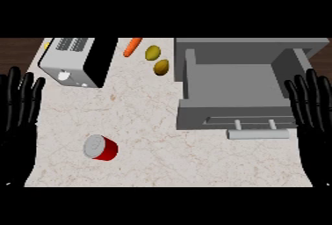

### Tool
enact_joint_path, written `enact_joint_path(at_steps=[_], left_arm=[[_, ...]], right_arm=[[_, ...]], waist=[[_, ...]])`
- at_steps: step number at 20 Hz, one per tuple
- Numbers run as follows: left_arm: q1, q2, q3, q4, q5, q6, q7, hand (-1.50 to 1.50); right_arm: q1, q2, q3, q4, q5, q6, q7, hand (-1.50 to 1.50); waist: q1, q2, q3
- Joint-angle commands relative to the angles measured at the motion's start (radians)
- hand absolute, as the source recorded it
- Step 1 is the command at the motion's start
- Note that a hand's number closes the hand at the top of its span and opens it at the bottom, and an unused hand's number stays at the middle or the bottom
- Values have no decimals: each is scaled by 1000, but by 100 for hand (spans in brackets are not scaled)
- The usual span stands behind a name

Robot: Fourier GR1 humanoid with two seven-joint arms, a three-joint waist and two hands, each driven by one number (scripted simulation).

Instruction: Pick up the can, place it into the drawer and close the drawer

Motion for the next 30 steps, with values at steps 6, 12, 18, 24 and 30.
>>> enact_joint_path(at_steps=[6, 12, 18, 24, 30], left_arm=[[-2, 151, -181, 18, 415, -502, -22, -150], [109, 438, -9, 122, 575, -711, 101, -150], [144, 600, 163, 192, 821, -839, 143, -150], [77, 620, 216, 352, 860, -963, 138, -150], [108, 730, 192, 287, 1087, -823, 284, -150]], right_arm=[[14, -1, 12, 28, -16, 24, -8, -150], [86, 5, -136, 13, -15, -117, 236, -150], [161, -47, -203, -38, -95, -38, 224, -150], [282, -50, -277, -41, -166, 49, 133, -150], [384, -39, -343, -51, -258, 144, 54, -150]], waist=[[-18, -23, 11], [10, -28, 13], [15, -30, 15], [8, -29, 15], [6, -30, 16]])
